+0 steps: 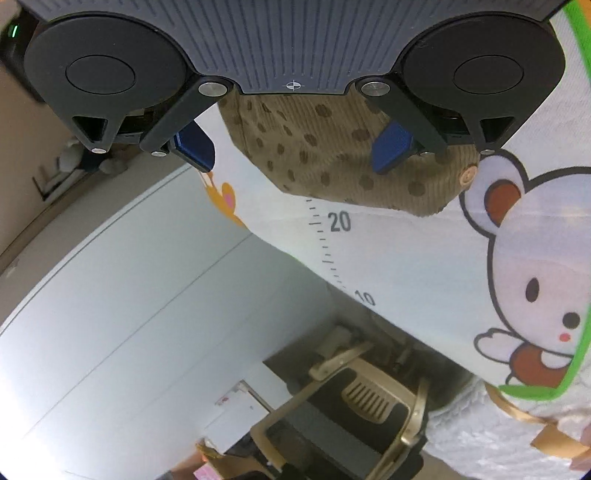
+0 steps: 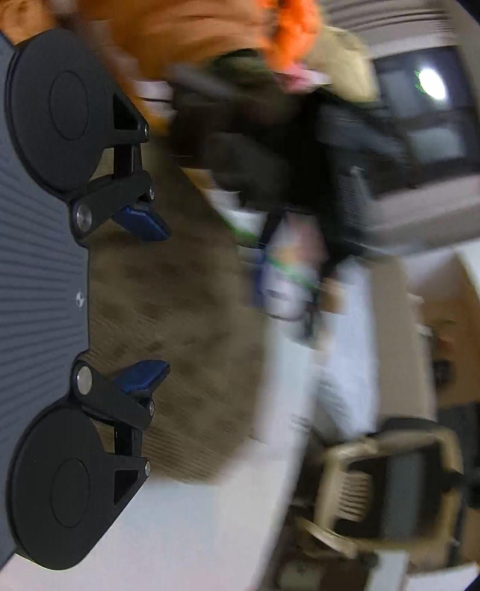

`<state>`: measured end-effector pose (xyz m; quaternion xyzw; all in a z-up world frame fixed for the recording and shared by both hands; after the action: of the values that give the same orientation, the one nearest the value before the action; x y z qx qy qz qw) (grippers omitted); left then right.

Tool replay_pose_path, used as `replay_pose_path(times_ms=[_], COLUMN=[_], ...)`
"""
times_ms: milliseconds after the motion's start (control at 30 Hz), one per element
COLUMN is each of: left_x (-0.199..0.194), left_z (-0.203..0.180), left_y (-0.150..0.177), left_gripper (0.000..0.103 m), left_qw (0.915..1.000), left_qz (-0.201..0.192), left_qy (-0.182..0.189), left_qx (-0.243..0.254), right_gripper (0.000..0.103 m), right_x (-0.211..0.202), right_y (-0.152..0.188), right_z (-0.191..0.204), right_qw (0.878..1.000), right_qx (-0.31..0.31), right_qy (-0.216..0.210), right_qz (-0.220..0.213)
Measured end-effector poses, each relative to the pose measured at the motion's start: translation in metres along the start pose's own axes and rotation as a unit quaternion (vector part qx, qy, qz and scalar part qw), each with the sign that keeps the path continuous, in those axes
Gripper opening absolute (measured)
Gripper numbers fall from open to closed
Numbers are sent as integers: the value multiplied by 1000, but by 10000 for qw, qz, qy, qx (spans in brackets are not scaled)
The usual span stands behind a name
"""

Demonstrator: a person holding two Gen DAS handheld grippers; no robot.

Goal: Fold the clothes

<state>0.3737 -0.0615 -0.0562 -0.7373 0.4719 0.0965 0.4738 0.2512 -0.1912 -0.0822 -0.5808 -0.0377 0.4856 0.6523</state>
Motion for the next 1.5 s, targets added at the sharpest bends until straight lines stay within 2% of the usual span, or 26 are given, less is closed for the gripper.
replay_pose_path(times_ms=[67, 133, 200, 433, 533, 600, 667, 767, 900, 1000, 1133, 1233, 1333, 1500], left_x=[-11, -30, -45, -46, -48, -51, -55, -64, -75, -81, -86, -89, -91, -91], left_z=[-1, 0, 9, 52, 46, 42, 40, 40, 37, 36, 36, 38, 39, 43], left_y=[0, 1, 6, 59, 72, 78, 84, 97, 117, 125, 130, 132, 133, 132], left_gripper=[96, 96, 97, 97, 97, 97, 97, 97, 97, 97, 97, 97, 97, 99], left_qw=[9998, 9987, 9968, 9903, 9841, 9803, 9771, 9721, 9615, 9559, 9544, 9542, 9548, 9574], left_qz=[-83, -248, -319, 354, 318, 356, 377, 401, 421, 405, 410, 392, 381, 455], left_qy=[-99, -281, -518, -1250, -1443, -1510, -1556, -1631, -1768, -1878, -1947, -1995, -2029, -2020], left_qx=[142, 336, 512, 495, 989, 1220, 1398, 1640, 2062, 2222, 2223, 2194, 2140, 2015], right_gripper=[77, 79, 80, 81, 81, 81, 81, 81, 81, 81, 81, 81, 84, 86], right_x=[9, 10, 10, 5, -8, -17, -23, -27, -39, -48, -56, -43, -26, -30], right_y=[20, 25, 25, 20, 14, 13, 23, 44, 53, 44, 26, 28, 45, 54], right_z=[6, 11, 11, 14, 13, 3, -10, -16, -11, -1, 22, 22, 7, 3], right_qw=[9993, 9979, 9976, 9971, 9981, 9988, 9977, 9951, 9929, 9942, 9961, 9945, 9933, 9937], right_qx=[-273, -566, -601, -675, -546, -265, 2, -37, -213, -330, -566, -674, -483, -417], right_qy=[149, 236, 244, 250, 289, 398, 667, 889, 1032, 970, 664, 799, 954, 908], right_qz=[215, 197, 226, 239, 45, -43, 151, 432, 561, 332, -131, 13, 437, 515])
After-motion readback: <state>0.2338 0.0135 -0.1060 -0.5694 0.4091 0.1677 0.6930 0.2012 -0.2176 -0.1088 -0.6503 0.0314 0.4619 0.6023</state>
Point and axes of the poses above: each gripper's, at about its wrist camera, not at the fingertips, and x roughly the way its jaws point, z to its left, y to its underside, the point moved 9 cm from there along x, roughly the way its jaws point, and after that the axes turned 13 degrees about -y, right-handed, at the moved point
